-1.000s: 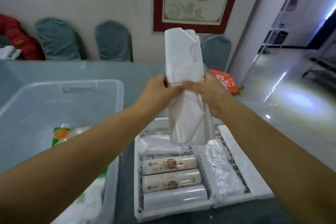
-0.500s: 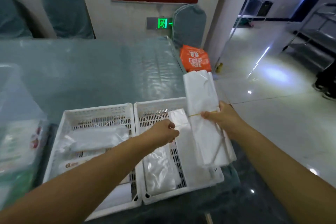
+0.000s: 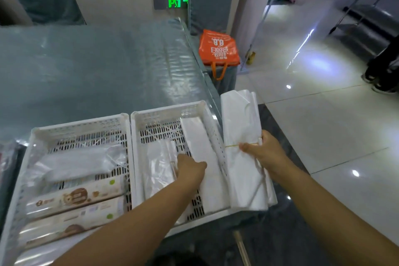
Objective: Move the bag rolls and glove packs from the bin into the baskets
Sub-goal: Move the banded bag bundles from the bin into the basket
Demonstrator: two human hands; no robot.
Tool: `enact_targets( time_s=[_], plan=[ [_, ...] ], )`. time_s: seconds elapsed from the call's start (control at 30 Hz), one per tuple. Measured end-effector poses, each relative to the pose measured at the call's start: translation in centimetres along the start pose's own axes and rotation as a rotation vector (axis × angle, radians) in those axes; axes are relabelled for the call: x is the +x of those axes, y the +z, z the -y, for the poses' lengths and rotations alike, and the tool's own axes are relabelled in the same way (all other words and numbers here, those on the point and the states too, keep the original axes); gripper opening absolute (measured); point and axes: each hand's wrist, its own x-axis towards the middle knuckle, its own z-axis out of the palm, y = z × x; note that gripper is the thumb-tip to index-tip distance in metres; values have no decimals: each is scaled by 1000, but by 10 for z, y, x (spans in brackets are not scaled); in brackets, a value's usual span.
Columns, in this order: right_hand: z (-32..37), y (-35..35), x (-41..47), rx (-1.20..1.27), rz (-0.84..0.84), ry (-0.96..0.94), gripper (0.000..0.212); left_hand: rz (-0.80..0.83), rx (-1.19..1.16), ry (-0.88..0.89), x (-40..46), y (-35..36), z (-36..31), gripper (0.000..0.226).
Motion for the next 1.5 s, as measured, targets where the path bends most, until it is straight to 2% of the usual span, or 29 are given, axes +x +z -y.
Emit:
enact_targets(
  time_s=[0.07,0.13,0.3,0.47,0.6,0.7,0.83,0.97,1.03,1.13,1.3,1.4,1.5],
  plan=[
    [-2,0,0,-13,-8,-2,45,65,-56,35,1,6,4,41],
    [-3,1,1,-14,-17,-7,44,96,8,67,3,10,8,36],
    [2,6,1,-36,8,-26,37,-7,199,179,2,7,12,21],
    [11,26,0,-82,44,-72,42,-145,207,413,-5,-40,2,28],
    [17,64,3,-155,80,-120,44,-181,265,499,-12,-89,-3,27],
    [14,95,6,-243,98,-117,50,-200,255,517,-19,-113,-1,42],
    [-1,125,4,-297,143,-82,46,-218,209,497,-22,-132,5,55],
    [-12,136,-4,-418,77,-97,52,-194,188,476,-25,-133,10,53],
    [-14,134,-8,-459,25,-154,52,-189,202,494,-29,-130,9,59],
    [-17,128,-11,-540,-9,-280,25,-179,204,499,-30,-127,7,59],
    [-19,123,-7,-604,-23,-335,43,-124,182,495,-24,-118,9,56],
    [-16,117,-3,-652,-82,-359,44,-103,162,505,-23,-112,10,56],
    [-12,107,-3,-837,-69,-392,36,-85,147,499,-22,-106,8,58]
  ],
)
